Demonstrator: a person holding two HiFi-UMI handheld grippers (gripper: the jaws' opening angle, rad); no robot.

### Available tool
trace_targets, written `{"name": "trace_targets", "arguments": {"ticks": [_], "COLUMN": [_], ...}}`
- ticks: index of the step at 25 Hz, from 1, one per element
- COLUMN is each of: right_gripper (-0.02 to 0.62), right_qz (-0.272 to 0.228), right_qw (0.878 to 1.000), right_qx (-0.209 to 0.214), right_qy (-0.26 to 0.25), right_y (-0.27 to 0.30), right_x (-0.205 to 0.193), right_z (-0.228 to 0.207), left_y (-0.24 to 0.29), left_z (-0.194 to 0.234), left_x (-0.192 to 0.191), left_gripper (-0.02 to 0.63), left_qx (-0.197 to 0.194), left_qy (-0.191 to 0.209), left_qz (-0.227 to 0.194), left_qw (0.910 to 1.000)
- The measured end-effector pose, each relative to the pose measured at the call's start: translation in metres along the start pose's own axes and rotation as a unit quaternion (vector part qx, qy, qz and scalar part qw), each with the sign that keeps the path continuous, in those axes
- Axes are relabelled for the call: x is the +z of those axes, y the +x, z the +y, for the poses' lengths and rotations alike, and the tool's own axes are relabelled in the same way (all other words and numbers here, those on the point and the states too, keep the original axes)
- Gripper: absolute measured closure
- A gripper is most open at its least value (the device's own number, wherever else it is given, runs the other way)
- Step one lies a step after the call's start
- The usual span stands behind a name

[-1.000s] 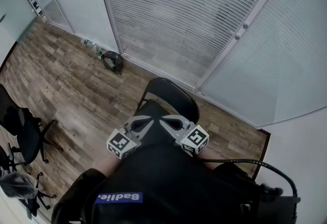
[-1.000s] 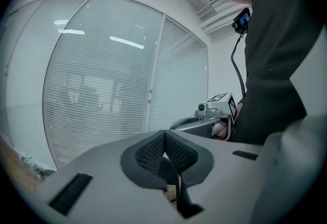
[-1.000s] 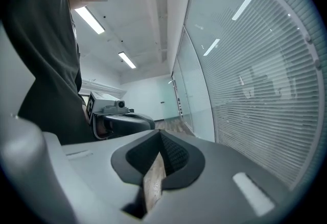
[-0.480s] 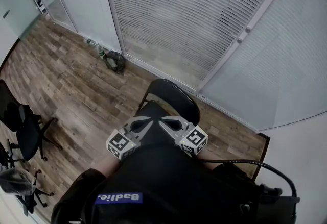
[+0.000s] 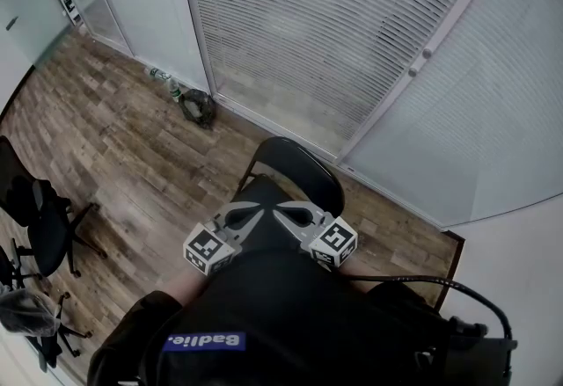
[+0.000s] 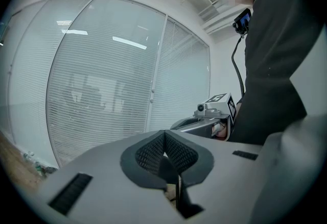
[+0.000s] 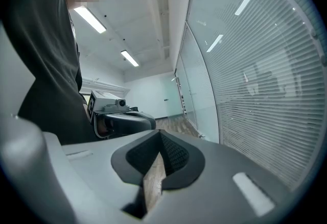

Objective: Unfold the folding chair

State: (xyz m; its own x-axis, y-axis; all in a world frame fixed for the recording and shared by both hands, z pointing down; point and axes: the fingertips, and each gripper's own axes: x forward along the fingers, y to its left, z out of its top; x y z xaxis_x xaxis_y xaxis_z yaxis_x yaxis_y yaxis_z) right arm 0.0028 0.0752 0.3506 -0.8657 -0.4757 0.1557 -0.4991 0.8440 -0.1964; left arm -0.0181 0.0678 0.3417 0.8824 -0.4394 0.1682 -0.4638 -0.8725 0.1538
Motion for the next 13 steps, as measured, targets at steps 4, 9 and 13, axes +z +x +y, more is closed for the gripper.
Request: {"name": "trace_targets", "arguments": {"ticks": [4,9,13], "right_gripper": [0.594,0.594,0.594], "right_qz": [0.001,0.004,0.006], "right_qw": [1.000,1.000,1.000], "right_qx": [0.002,0.004,0.003], "right_qy": [0.000,0.001,0.001], "right_y": [-0.0013,0.0017,0.0034], "right_x": [0.0002,0.0016,-0.0023], "right_z": [-0.0011,-0.0024,-0.0052], "left_y": [0.0018,0.0016,0.0032], "left_z": [0.0001,0.0036,0.0065], "left_x": [0.0000,0.0010,-0.0030], "left_gripper": [0.600,0.600,0.600], "left_qx": [0.002,0.002,0.003], "left_qy": [0.002,-0.002,-0.002], "left_qz": [-0.001,0.000,0.001], "left_qw": [1.0000,1.0000,1.0000]}}
